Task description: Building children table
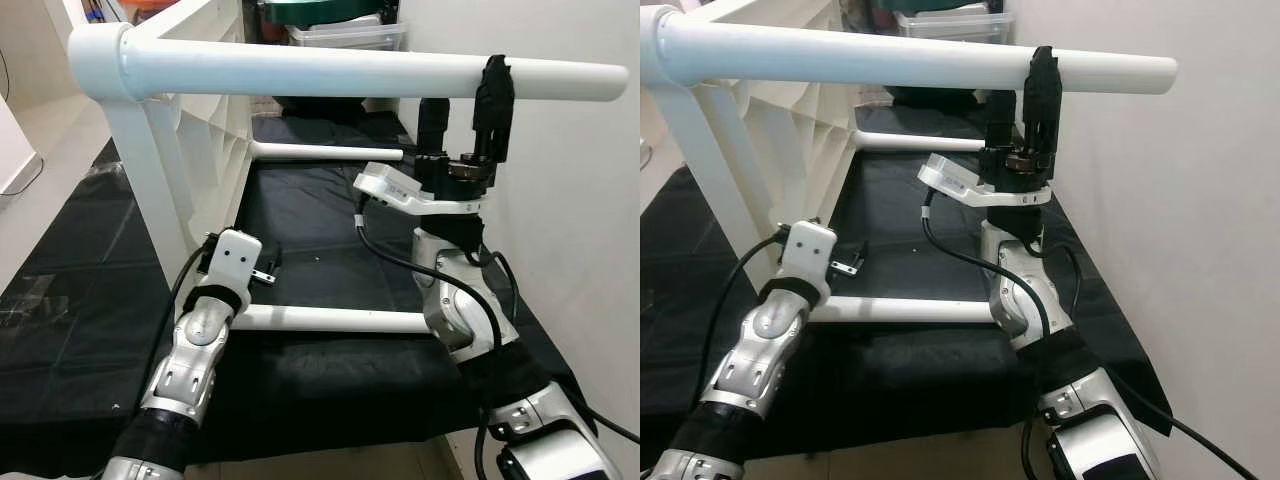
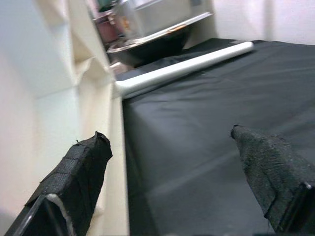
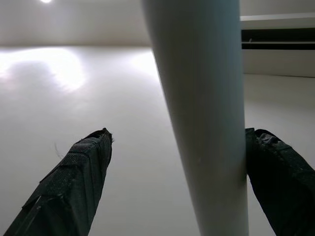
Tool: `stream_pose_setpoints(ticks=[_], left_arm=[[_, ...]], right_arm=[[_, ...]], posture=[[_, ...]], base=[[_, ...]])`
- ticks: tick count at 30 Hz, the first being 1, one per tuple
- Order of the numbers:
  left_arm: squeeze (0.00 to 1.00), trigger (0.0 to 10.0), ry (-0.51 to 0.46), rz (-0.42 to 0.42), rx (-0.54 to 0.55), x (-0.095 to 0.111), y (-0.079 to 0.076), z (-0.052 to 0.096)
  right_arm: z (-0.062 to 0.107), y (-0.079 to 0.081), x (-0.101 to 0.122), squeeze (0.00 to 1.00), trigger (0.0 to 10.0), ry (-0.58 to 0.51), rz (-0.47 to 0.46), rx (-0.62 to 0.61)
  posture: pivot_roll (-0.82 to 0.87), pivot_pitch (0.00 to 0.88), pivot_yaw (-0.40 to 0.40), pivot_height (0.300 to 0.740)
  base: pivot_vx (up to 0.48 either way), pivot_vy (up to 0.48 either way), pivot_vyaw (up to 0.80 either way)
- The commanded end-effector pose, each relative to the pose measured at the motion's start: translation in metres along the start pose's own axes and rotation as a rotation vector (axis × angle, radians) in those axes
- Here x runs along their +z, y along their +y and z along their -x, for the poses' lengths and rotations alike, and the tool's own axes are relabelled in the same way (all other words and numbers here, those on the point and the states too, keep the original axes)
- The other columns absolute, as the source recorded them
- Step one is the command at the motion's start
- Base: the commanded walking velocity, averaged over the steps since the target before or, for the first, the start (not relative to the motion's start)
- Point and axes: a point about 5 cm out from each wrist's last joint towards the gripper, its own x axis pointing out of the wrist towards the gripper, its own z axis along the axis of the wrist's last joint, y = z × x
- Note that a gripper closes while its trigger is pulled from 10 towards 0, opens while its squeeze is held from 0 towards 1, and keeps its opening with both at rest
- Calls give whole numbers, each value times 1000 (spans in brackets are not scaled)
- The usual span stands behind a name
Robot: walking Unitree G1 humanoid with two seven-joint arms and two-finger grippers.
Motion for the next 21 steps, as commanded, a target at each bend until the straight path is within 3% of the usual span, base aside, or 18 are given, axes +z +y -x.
stream_pose_setpoints(ticks=[1,21], left_arm=[[0,10000,8,-20,29,-3,7,1],[0,10000,12,-36,55,-8,13,4]], right_arm=[[-2,0,1,0,10000,3,2,-18],[-23,1,-1,0,10000,15,33,-97]], posture=[[102,82,-1,740],[103,88,-6,740]], base=[[0,0,0],[0,0,0]])
